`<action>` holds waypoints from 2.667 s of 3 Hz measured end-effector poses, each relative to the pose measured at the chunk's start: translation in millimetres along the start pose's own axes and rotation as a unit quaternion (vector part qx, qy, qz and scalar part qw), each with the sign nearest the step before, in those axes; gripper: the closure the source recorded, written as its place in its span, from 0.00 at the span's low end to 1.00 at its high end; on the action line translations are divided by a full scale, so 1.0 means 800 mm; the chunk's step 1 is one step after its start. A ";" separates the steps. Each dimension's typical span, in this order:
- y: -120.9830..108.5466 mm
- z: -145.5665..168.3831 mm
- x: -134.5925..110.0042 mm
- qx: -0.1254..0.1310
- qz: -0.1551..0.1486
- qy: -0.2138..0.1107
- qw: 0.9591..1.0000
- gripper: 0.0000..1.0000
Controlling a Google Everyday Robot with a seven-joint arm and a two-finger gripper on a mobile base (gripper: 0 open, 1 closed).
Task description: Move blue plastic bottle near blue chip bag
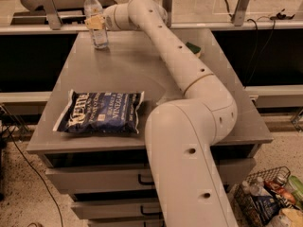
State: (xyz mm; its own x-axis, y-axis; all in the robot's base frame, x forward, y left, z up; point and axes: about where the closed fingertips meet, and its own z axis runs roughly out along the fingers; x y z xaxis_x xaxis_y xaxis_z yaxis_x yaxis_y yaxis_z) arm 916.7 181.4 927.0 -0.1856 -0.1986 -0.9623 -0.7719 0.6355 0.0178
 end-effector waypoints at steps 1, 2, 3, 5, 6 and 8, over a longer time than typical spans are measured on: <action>0.006 -0.042 -0.014 -0.014 -0.016 -0.003 1.000 1.00; 0.023 -0.098 -0.032 -0.025 -0.055 -0.009 0.998 1.00; 0.044 -0.155 -0.034 -0.030 -0.081 -0.011 0.996 1.00; 0.076 -0.205 0.000 -0.044 -0.080 0.004 0.996 1.00; 0.094 -0.226 0.006 -0.059 -0.071 0.012 0.996 1.00; 0.148 -0.312 0.019 -0.095 -0.042 0.018 0.994 1.00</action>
Offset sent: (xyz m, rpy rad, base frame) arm -0.1255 -0.0795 0.0740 -0.1002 -0.1718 0.1304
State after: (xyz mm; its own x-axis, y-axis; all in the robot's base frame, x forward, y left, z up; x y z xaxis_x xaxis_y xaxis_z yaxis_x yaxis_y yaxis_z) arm 670.9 67.1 982.1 -0.1353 -0.2745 -0.9520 -0.8856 0.4644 -0.0081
